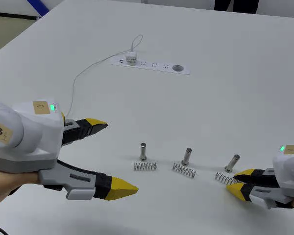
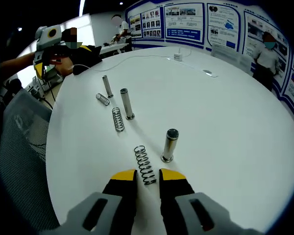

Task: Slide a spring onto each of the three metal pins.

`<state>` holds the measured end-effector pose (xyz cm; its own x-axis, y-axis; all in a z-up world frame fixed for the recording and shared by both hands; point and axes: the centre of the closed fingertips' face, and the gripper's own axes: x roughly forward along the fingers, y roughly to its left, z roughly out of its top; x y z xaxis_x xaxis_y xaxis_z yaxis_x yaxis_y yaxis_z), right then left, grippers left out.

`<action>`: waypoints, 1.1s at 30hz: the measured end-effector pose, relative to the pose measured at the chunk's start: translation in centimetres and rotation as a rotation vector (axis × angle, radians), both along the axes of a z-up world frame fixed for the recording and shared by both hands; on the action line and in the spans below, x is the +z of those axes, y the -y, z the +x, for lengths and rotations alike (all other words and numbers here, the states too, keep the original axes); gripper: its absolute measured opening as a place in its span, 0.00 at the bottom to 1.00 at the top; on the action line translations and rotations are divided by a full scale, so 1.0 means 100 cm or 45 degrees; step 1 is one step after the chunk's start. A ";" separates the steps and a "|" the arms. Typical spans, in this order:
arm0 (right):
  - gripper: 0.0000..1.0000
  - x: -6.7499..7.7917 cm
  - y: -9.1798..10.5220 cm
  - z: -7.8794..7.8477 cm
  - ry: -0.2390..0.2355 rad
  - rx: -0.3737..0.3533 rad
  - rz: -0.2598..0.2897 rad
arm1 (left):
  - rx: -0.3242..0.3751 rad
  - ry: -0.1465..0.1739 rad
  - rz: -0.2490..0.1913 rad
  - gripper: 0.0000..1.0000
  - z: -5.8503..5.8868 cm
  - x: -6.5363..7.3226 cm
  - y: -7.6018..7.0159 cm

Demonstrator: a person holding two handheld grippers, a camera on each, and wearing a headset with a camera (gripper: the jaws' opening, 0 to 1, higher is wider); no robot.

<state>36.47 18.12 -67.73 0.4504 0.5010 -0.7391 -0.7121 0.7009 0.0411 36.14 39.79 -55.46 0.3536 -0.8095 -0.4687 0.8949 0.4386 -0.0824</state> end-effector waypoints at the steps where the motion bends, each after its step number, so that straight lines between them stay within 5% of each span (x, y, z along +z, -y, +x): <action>1: 0.17 0.001 0.000 0.001 0.006 0.003 0.002 | 0.001 -0.001 0.000 0.94 0.000 0.000 0.000; 23: 0.11 0.001 -0.003 -0.006 0.023 0.115 -0.063 | -0.009 0.014 -0.016 0.94 -0.001 0.010 0.004; 33: 0.11 0.017 0.000 -0.006 0.058 0.121 -0.048 | -0.030 0.024 -0.024 0.94 -0.005 0.014 0.008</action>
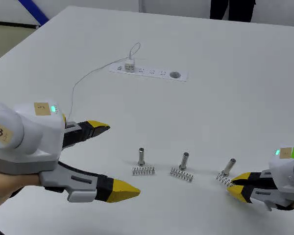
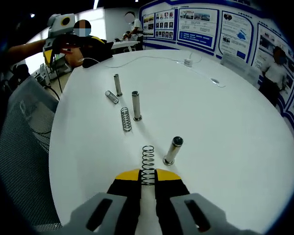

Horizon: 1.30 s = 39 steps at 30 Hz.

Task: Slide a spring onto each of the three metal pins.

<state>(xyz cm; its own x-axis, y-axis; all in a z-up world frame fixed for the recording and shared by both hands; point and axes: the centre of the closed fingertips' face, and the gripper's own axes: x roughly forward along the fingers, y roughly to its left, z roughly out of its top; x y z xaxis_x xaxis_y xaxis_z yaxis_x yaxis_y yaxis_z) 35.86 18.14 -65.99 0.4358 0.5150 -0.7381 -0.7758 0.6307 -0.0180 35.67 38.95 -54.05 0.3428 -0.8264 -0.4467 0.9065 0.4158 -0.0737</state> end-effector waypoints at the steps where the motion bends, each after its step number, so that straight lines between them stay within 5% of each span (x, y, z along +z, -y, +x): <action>1: 0.11 0.005 -0.001 0.000 0.011 0.006 0.013 | -0.005 0.001 0.001 0.94 -0.001 0.000 0.001; 13: 0.10 0.058 -0.023 0.001 0.158 0.136 0.033 | -0.066 0.031 -0.024 0.89 -0.003 0.012 0.013; 24: 0.10 0.109 -0.063 -0.016 0.249 0.331 0.062 | -0.179 0.036 -0.082 0.81 -0.015 0.025 0.036; 29: 0.10 0.120 -0.076 -0.024 0.273 0.414 0.053 | -0.214 0.048 -0.130 0.74 -0.018 0.034 0.045; 39: 0.10 0.136 -0.106 -0.040 0.294 0.546 0.056 | -0.343 0.048 -0.120 0.62 -0.034 0.031 0.061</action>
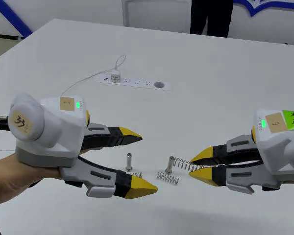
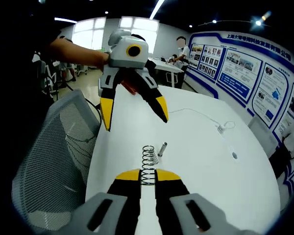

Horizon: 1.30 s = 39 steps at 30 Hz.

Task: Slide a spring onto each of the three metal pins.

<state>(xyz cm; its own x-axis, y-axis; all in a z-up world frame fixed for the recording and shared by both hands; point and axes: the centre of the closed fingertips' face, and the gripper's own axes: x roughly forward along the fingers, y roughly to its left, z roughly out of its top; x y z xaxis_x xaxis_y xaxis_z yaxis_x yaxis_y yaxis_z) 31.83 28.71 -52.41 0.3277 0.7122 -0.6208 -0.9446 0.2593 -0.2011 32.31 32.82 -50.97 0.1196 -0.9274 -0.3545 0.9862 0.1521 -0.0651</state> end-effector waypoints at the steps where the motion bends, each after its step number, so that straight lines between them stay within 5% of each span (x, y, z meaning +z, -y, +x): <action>1: 0.10 0.001 -0.003 -0.001 0.005 0.014 -0.001 | -0.003 0.002 -0.005 0.62 -0.001 0.000 0.002; 8: 0.10 0.004 -0.019 -0.005 0.017 0.081 0.005 | -0.069 0.017 -0.017 0.50 -0.012 -0.001 0.014; 15: 0.10 0.005 -0.025 -0.009 0.029 0.138 -0.010 | -0.120 -0.011 -0.032 0.32 -0.020 -0.003 0.019; 36: 0.10 0.001 -0.031 -0.020 0.006 0.211 -0.010 | -0.144 -0.035 -0.036 0.12 -0.025 -0.005 0.021; 39: 0.10 0.002 -0.031 -0.020 0.010 0.211 -0.013 | -0.158 0.006 -0.033 0.11 -0.026 -0.005 0.021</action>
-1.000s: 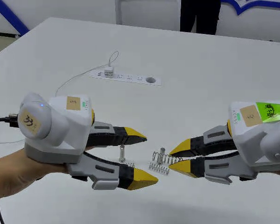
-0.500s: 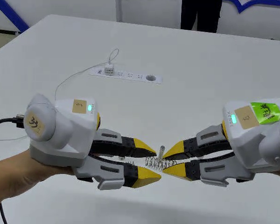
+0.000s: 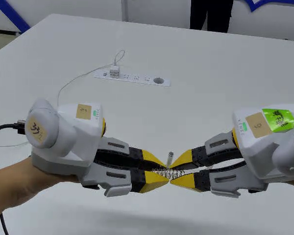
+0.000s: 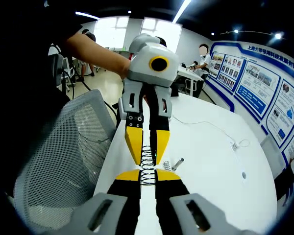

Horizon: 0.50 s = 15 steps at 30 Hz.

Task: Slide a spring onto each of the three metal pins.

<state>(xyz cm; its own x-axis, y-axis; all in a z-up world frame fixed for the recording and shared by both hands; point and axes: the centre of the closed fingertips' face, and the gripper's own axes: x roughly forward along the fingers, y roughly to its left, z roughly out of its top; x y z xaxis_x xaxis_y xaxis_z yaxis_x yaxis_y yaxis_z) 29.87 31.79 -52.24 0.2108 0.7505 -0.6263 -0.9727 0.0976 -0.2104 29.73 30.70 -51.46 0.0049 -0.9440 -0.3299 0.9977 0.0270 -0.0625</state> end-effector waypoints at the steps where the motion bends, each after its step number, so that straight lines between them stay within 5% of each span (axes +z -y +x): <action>1: 0.10 0.000 0.000 0.000 -0.001 0.003 -0.003 | -0.007 0.009 0.003 0.11 -0.001 0.000 0.000; 3: 0.11 0.000 0.000 0.000 0.013 0.007 -0.011 | -0.014 0.038 0.007 0.10 -0.001 0.000 0.000; 15: 0.19 -0.003 0.004 -0.002 -0.024 -0.005 -0.017 | -0.040 0.058 -0.020 0.10 -0.002 0.007 0.002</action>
